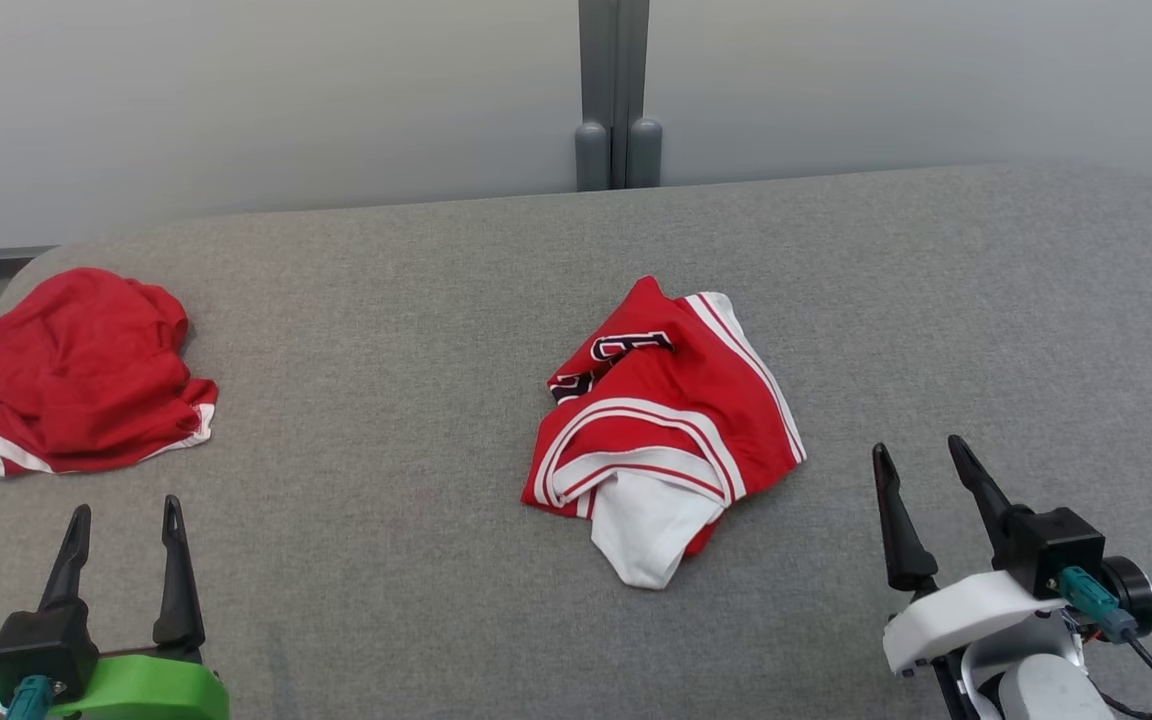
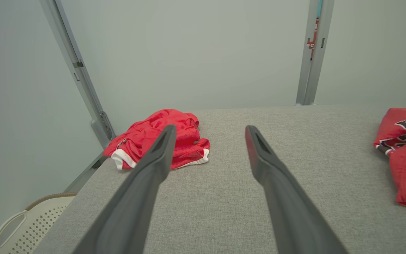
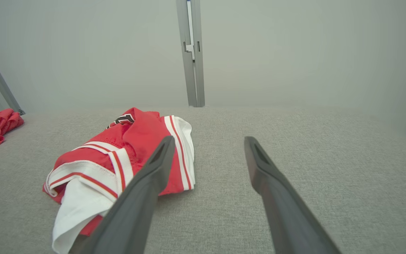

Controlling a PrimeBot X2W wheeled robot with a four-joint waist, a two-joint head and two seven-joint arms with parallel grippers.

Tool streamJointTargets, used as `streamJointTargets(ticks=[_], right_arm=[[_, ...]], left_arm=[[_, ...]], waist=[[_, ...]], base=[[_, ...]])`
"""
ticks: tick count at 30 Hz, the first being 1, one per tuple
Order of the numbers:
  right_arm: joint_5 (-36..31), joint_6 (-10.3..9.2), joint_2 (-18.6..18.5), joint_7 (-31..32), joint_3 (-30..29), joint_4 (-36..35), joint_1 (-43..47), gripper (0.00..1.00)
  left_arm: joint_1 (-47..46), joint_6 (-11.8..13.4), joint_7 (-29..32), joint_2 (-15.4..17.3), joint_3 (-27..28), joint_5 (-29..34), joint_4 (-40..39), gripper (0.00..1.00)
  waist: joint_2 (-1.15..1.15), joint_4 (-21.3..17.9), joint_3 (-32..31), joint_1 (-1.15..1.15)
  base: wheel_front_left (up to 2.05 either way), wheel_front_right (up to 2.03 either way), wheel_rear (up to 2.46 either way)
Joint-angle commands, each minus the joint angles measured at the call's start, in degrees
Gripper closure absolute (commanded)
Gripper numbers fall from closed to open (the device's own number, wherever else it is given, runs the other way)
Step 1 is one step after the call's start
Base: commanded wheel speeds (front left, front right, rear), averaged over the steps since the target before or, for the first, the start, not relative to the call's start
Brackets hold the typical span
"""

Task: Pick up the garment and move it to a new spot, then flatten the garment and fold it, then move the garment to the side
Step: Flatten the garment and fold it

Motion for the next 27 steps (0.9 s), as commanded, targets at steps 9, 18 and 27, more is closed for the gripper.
streamJointTargets(ticks=[9, 18, 27], right_arm=[[-2.3, -0.04, -0.7, 2.3, 2.3, 4.7, -13.2, 0.00], [-1.1, -0.04, -3.8, 7.4, 6.3, 18.9, -27.5, 0.00], [2.0, -0.04, -4.2, 9.9, 11.0, 35.9, -34.1, 0.00]], left_arm=[[-2.8, -1.0, 0.0, -1.1, -0.1, 1.3, -0.1, 0.00], [-6.4, -1.9, 0.0, -2.1, -0.5, 1.9, -0.3, 0.00], [-9.4, -2.6, 0.0, -3.1, -0.3, 2.3, -0.2, 0.00]], waist=[[0.00, 1.2, 2.2, 0.00], [0.00, 3.9, 6.9, 0.00], [0.00, 5.4, 11.5, 0.00]], base=[[0.00, 0.00, 0.00], [0.00, 0.00, 0.00], [0.00, 0.00, 0.00]])
